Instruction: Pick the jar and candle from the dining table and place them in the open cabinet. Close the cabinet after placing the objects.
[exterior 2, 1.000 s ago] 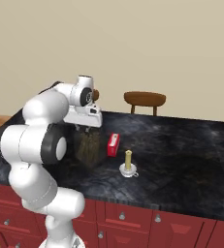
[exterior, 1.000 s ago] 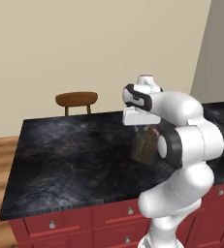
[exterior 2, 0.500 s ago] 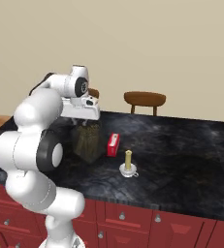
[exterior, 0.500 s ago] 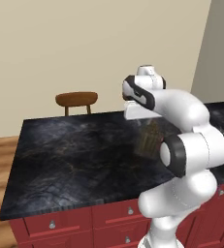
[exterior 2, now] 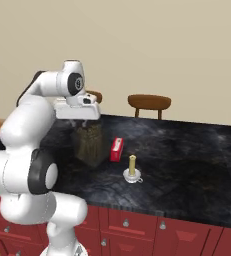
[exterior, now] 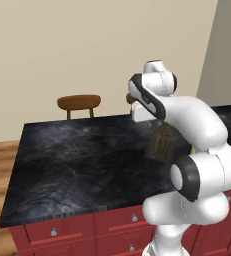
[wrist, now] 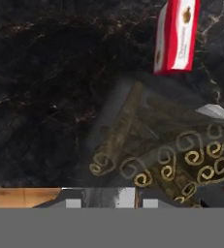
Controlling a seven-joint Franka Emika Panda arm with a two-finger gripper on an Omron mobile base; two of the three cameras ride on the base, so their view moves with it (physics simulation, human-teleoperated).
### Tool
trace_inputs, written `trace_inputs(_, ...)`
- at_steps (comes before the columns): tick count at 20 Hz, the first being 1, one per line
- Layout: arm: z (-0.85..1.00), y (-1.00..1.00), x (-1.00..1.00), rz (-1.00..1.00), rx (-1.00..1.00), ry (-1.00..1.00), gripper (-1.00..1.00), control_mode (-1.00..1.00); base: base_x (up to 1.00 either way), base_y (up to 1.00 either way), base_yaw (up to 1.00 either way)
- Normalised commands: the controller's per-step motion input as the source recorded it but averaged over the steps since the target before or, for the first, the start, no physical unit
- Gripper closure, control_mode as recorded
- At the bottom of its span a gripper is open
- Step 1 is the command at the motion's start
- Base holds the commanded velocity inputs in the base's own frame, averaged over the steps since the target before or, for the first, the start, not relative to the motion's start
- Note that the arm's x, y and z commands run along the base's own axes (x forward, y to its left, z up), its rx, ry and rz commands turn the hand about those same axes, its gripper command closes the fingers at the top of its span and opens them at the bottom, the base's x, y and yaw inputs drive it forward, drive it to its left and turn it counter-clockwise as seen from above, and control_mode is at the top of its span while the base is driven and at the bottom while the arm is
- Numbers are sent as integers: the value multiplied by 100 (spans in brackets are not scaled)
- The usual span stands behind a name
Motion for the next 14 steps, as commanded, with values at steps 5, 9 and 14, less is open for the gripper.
trace_inputs(5, 19, -2, -23, 2, -21, -16, 100, -100, 0, 0, 0)
trace_inputs(9, 39, -3, -25, 7, -14, -6, 100, -100, 0, 0, 0)
trace_inputs(14, 35, -7, -12, 23, -9, 0, 100, -100, 0, 0, 0)
